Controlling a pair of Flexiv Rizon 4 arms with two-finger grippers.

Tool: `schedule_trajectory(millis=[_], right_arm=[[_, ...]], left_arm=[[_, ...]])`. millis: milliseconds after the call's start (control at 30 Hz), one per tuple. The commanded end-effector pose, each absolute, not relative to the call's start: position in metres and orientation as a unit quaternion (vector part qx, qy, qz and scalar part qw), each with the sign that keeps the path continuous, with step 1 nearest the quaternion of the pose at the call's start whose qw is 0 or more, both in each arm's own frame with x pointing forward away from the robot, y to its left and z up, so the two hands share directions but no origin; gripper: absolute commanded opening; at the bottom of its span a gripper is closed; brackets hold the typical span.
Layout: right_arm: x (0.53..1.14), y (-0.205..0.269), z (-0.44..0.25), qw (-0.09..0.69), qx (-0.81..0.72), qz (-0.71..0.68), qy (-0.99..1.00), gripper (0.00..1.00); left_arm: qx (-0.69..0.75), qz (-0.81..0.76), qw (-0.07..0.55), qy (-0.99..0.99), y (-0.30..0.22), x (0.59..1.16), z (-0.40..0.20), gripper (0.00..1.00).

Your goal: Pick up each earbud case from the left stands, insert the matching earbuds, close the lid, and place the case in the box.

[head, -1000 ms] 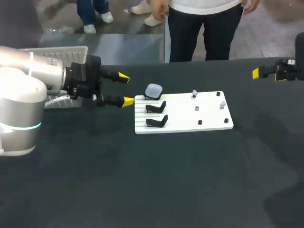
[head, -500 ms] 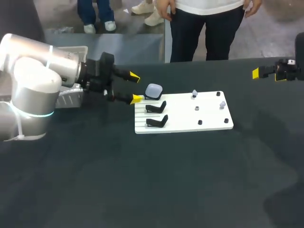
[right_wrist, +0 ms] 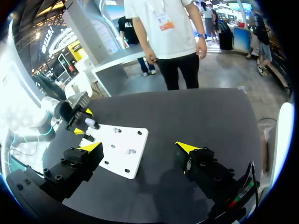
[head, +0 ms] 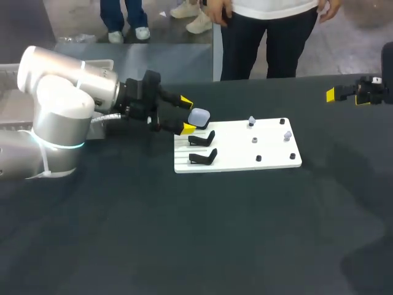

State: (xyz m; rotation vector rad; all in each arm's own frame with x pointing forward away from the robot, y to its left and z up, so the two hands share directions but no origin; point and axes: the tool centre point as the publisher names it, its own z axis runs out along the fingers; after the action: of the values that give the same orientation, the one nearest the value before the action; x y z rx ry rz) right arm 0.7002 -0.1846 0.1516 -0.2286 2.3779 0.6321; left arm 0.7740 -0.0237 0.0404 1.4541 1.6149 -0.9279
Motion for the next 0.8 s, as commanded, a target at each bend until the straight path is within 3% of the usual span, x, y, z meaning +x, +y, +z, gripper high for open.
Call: schedule_trajectory(millis=[33, 167, 467, 633, 700, 800], right_arm=[[0.7002, -0.1848, 0.1511, 0.329, -0.088, 0.242, 0.908, 1.0], [0.7002, -0.1848, 0.1511, 0.329, -0.088, 0.242, 0.908, 1.0], [0.7002, -0.1848, 0.1511, 0.329, -0.088, 0.242, 0.908, 1.0], [0.7002, -0.1848, 0.1511, 0.329, -0.088, 0.242, 0.908, 1.0], [0.7002, -0.1848, 0.1511, 0.329, -0.088, 0.242, 0.908, 1.0], [0.7002, -0.1848, 0.1511, 0.329, -0.088, 0.242, 0.908, 1.0]], left_arm=[[0.571, -0.37, 0.378, 0.628, -0.0284, 0.7817, 0.0342, 1.0], [0.566, -0.375, 0.382, 0.627, -0.0312, 0.7834, 0.0317, 1.0], [0.56, -0.383, 0.383, 0.627, -0.0338, 0.7876, 0.0265, 0.75], [0.562, -0.384, 0.381, 0.626, -0.0358, 0.7872, 0.025, 0.73], [0.561, -0.386, 0.381, 0.625, -0.0364, 0.7873, 0.0247, 0.65], [0.561, -0.388, 0.381, 0.625, -0.0377, 0.7872, 0.0244, 0.63]])
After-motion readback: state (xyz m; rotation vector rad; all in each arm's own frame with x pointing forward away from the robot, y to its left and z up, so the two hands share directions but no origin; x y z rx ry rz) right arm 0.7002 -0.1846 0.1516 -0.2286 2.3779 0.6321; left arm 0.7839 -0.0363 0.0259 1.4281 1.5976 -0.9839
